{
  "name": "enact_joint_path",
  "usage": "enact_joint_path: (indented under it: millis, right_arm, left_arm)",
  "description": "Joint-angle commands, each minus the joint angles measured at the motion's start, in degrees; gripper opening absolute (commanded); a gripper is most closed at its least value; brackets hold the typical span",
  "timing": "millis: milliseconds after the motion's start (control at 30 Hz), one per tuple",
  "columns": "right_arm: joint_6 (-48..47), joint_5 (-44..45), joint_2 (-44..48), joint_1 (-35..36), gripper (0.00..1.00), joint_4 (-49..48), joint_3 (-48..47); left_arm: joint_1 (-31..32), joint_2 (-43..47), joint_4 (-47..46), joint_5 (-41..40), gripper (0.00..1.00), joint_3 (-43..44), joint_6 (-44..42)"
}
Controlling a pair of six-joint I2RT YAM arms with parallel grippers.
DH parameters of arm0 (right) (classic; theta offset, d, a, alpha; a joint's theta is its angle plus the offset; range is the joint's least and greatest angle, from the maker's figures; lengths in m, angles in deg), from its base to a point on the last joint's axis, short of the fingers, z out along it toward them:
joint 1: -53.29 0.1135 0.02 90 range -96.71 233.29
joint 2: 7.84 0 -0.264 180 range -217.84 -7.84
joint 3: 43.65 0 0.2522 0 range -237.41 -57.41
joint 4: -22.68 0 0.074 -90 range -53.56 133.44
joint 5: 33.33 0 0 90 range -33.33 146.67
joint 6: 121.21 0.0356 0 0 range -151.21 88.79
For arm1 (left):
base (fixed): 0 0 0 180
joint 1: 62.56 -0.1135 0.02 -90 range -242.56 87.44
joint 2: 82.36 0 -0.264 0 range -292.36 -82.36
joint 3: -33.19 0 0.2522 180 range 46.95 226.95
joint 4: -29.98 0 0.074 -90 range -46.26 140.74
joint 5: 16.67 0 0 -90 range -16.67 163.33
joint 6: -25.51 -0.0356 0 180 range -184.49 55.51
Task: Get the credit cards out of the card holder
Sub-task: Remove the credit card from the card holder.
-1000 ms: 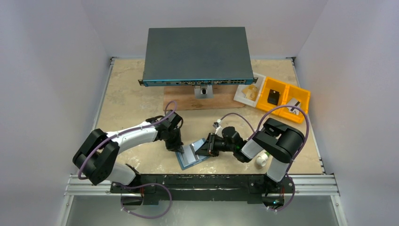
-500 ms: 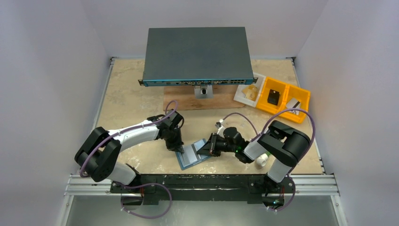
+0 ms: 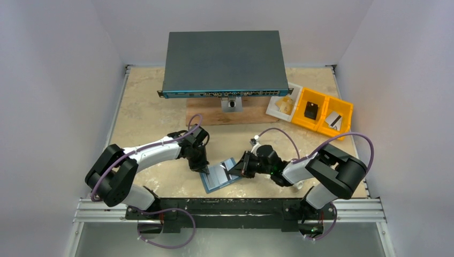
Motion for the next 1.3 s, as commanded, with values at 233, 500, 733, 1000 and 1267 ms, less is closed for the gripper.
enact_joint_path:
  millis: [233,500,733,1000,1267]
  right_arm:
    - [-4.8,-4.3,-4.1,-0.4,0.34,-2.6,-3.1]
    - [-4.8,-7.1,-8.3,-0.4,0.22,-4.7,-4.9]
    - [-5.7,-6.4,-6.8,-0.6,0.00,-2.4,-4.4]
    - [-9.3,0.9,3.0,-1.9,0.00,9.5,-3.5]
    - [-11.7,5.8,14.5,-2.2,0.00,20.8,-4.5]
  left_arm:
    - [-0.5,-2.2,3.9,-7.4,0.00,-2.0,-2.3]
    - [-0.5,-2.1,4.1,-7.3,0.00,-1.5,-2.5]
    - [-0.6,-2.0,5.2,-8.4,0.00,-0.8,-3.2]
    - [-0.6,-1.6,5.9,-9.4,0.00,-1.5,-2.9]
    - [-0.5,-0.5,5.0,-8.9,0.00,-1.4,-3.4]
